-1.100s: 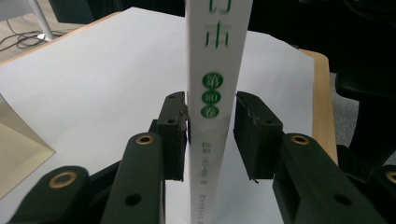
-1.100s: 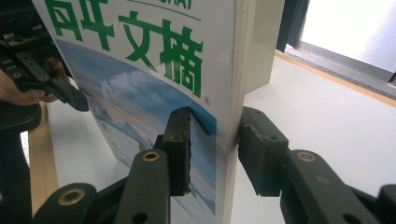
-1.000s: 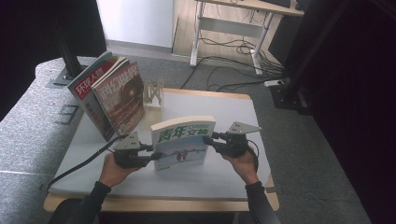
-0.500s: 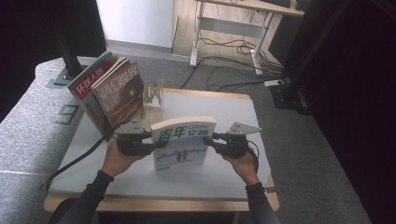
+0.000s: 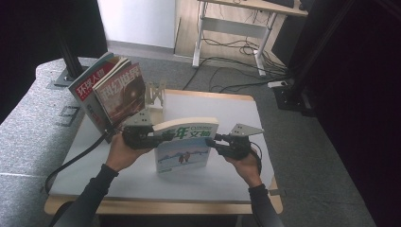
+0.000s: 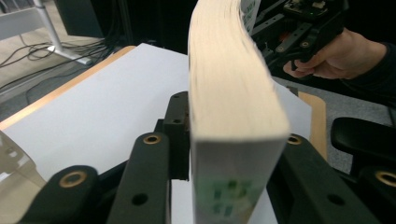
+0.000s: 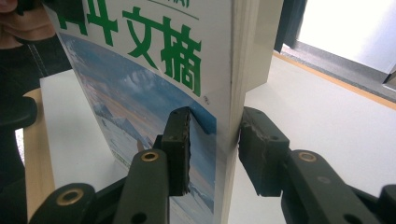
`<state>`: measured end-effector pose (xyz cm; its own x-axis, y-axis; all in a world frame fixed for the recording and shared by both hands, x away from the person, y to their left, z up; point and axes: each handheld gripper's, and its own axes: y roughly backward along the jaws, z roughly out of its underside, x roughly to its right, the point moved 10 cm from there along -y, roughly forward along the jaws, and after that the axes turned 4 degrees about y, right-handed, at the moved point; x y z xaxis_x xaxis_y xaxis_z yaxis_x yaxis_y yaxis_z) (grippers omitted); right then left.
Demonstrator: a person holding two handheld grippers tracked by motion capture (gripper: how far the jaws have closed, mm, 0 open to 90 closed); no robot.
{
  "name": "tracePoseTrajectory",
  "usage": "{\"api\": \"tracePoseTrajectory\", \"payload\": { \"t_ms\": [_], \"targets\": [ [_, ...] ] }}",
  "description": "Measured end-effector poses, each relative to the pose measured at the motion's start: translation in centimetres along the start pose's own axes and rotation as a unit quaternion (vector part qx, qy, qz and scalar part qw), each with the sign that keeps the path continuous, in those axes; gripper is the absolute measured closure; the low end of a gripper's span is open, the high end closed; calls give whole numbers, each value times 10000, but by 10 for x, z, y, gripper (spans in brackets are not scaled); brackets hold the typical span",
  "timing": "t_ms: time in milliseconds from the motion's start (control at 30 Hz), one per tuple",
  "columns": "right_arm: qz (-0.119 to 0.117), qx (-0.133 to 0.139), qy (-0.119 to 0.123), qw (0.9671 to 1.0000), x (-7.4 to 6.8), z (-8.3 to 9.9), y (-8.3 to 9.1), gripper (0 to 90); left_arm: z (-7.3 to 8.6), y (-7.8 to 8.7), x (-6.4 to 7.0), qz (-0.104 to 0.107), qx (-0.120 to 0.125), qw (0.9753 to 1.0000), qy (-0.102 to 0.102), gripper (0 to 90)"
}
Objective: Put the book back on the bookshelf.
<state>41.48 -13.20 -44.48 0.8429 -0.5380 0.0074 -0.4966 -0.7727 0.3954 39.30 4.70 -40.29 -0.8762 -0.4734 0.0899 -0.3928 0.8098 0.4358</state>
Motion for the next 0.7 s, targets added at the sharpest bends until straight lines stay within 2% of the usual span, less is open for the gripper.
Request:
{"api": "tracePoseTrajectory", "payload": {
  "t_ms": [167,267,400,700],
  "targets": [
    [55,-65,70,9999,2,0,-2,606,1,1,1,-3,-17,10000,-14,732],
    [200,-155,178,9995,5,3,-2,569,1,2,4,12,-31,10000,-70,734],
    [367,-296,170,9987,11,14,3,492,1,2,3,-22,-60,10000,-61,735],
    [744,-697,-178,9946,36,52,14,306,1,3,1,-34,-193,9998,-73,735]
  ]
}}
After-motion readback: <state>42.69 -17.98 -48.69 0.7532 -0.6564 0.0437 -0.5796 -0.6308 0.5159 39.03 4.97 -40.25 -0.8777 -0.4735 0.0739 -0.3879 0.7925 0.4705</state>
